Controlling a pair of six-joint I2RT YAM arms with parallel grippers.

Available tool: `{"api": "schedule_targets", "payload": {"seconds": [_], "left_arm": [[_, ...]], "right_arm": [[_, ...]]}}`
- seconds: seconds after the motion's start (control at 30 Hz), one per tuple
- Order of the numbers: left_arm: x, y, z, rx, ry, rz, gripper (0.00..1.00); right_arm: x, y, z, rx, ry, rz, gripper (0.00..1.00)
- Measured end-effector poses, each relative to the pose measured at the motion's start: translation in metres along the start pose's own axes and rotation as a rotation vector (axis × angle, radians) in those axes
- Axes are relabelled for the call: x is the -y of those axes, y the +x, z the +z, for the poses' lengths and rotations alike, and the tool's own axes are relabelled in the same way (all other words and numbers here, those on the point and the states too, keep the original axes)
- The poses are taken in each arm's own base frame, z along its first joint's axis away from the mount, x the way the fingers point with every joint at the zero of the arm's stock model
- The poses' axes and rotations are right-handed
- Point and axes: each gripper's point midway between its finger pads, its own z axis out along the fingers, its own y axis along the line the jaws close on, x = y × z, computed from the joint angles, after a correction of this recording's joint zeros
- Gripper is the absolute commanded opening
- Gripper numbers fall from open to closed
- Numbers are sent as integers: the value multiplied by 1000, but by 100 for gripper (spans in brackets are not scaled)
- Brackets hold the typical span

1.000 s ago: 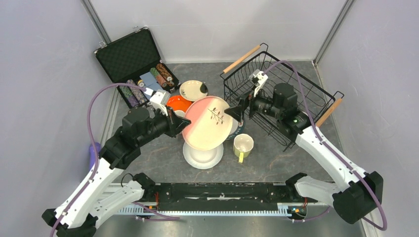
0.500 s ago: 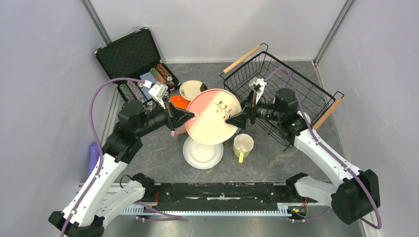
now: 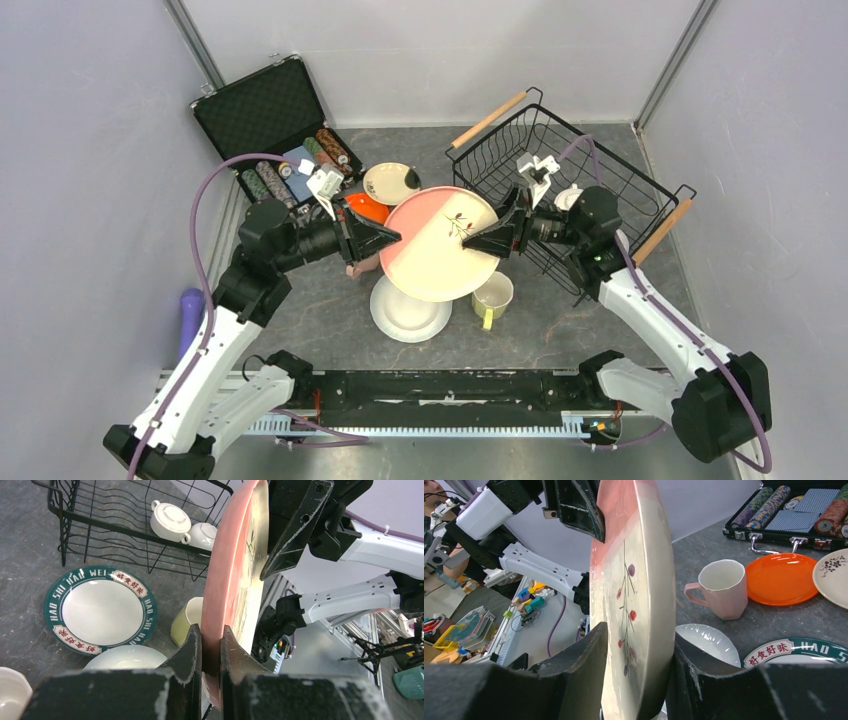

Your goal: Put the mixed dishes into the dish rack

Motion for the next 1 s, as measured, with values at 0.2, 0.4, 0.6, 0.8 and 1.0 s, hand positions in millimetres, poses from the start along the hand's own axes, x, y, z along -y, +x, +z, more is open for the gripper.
{"api": "schedule_targets", "payload": {"seconds": [0.2, 0.4, 0.6, 0.8, 1.0], "left_arm": [[2, -5, -2, 11, 27, 3, 2], [7, -9, -4, 19, 61, 2, 2], [10, -13, -4, 29, 89, 22, 3], [7, -16, 0, 28, 94, 11, 69], [0, -26, 0, 63, 48, 17, 91]], "right_arm": [[-9, -9, -8, 17, -16, 3, 44], [-18, -15, -11, 26, -40, 13, 27], [-19, -17, -12, 52, -37, 102, 0], [-15, -15, -13, 52, -21, 107, 0], [7, -11, -19, 26, 84, 125, 0]]}}
